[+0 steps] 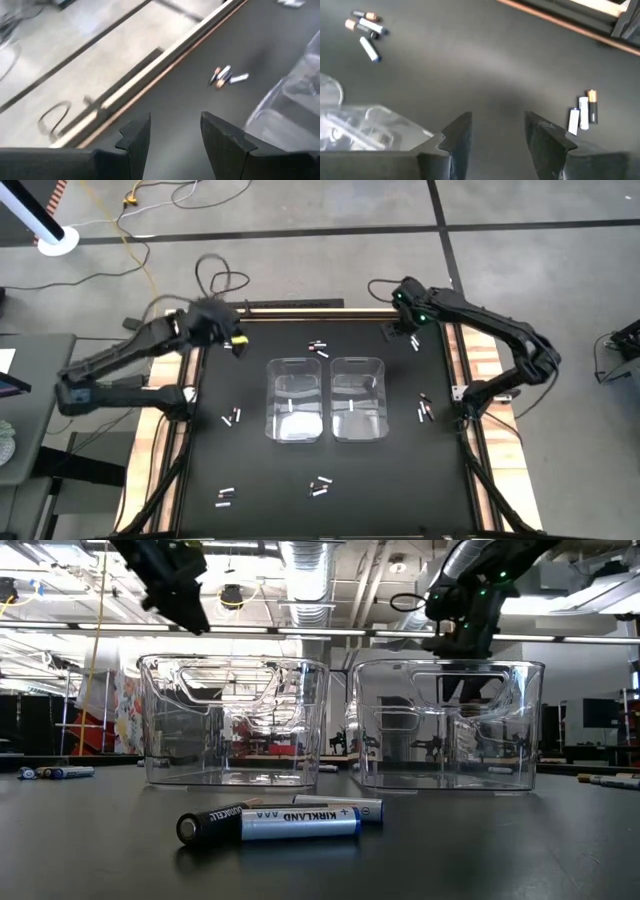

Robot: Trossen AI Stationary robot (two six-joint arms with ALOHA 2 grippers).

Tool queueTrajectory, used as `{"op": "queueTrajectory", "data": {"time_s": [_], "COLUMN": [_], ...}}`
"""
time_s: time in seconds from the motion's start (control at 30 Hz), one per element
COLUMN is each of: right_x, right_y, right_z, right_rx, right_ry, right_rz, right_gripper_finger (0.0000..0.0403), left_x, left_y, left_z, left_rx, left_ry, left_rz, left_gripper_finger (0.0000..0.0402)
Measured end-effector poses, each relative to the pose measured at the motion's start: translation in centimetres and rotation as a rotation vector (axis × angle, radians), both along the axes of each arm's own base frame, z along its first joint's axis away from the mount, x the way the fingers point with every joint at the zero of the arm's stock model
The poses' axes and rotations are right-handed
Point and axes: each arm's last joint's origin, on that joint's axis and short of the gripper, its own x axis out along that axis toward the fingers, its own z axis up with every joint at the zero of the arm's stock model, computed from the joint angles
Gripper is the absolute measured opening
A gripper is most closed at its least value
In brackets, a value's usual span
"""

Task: Sort batteries
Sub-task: Put the black battery into the right transparent bin

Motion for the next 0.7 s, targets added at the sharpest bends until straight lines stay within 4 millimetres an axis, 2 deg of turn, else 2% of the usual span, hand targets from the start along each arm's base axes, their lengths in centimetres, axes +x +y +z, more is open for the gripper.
{"op": "queueTrajectory", "data": {"time_s": [0.17,0.3,0.53,0.7], "right_x": [0.1,-1.2,-5.5,-6.7], "right_y": [-1.7,-2.9,-5.2,-7.1], "right_z": [0.7,1.0,-0.6,-2.6], "right_rx": [0.011,0.051,0.18,0.226], "right_ry": [-0.003,0.039,0.164,0.211], "right_rz": [-0.063,-0.112,-0.201,-0.186], "right_gripper_finger": [0.0182,0.0172,0.0168,0.0168], "left_x": [-1.0,-0.8,0.8,1.8], "left_y": [4.4,6.9,9.1,9.5], "left_z": [-0.8,-2.6,-5.4,-5.7], "left_rx": [-0.05,-0.172,-0.289,-0.295], "left_ry": [-0.029,-0.032,-0.008,-0.045], "left_rz": [-0.06,-0.118,-0.106,-0.098], "left_gripper_finger": [0.0169,0.0169,0.0169,0.0169]}}
